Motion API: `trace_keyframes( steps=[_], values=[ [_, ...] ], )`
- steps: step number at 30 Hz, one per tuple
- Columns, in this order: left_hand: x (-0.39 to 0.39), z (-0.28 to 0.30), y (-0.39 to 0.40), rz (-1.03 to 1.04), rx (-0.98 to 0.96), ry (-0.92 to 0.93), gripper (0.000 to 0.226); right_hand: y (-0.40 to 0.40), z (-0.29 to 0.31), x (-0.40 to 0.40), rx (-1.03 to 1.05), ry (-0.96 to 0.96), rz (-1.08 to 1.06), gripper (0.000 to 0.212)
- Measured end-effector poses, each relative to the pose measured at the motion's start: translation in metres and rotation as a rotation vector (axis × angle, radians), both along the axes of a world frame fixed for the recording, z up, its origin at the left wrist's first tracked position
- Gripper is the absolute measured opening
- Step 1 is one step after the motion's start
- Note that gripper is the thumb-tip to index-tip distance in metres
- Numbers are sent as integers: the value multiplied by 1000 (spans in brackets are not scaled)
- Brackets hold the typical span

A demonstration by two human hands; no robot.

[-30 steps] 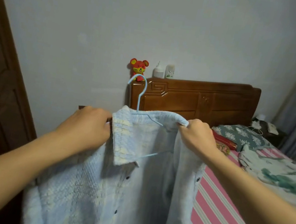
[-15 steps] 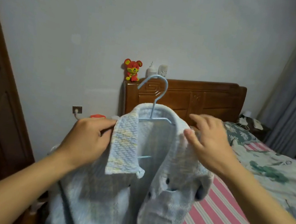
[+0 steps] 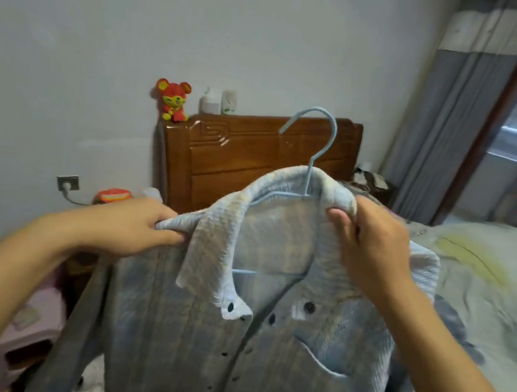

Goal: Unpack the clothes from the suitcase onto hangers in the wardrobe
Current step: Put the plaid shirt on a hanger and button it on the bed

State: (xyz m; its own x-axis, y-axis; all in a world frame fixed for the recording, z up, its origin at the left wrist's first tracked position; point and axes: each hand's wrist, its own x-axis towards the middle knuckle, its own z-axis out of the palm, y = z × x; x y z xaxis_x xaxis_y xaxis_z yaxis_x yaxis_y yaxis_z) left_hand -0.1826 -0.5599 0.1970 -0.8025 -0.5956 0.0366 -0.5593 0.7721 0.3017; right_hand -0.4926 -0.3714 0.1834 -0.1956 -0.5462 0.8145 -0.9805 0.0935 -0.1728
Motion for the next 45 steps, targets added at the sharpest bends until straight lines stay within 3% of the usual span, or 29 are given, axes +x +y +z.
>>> trace_keyframes(
  steps=[2,6,11,18,20,23,27,29,31,33,34,37,39,41,45],
  values=[
    [-14,-16,-2,-147,-10,66,15,26,-8,-4,-15,64,-55,38],
    [-75,-48,21,-326,-341,436,22,76,-36,-30,77,-26,-251,43],
    [-160,-86,66,-489,-377,452,27,176,-72,-63,130,-67,-490,48],
    [-276,-47,124,-781,-274,502,32,276,-40,-120,50,-106,-651,38],
    [-323,-34,133,-765,-288,505,38,290,-26,-160,35,-115,-659,38],
    [-415,-19,147,-616,-400,366,52,296,-18,-259,143,-161,-686,45],
    [-592,-44,160,-347,-290,144,44,275,-70,-444,310,-361,-741,50],
    [-689,-90,168,-233,-168,142,45,265,-116,-536,361,-506,-761,56],
    [-770,-168,189,-152,142,202,31,264,-182,-607,452,-669,-754,68],
    [-805,-277,224,-69,498,225,43,271,-278,-634,590,-765,-721,74],
    [-802,-343,246,-93,580,148,49,282,-337,-631,667,-799,-713,75],
    [-709,-524,320,-240,545,-271,64,353,-525,-543,945,-841,-652,72],
    [-618,-596,349,-252,505,-535,86,402,-619,-454,993,-800,-600,64],
    [-547,-636,360,-188,480,-658,82,431,-674,-383,1015,-783,-557,57],
    [-466,-664,369,-219,511,-731,64,449,-703,-305,1102,-684,-543,58]
  ],
)
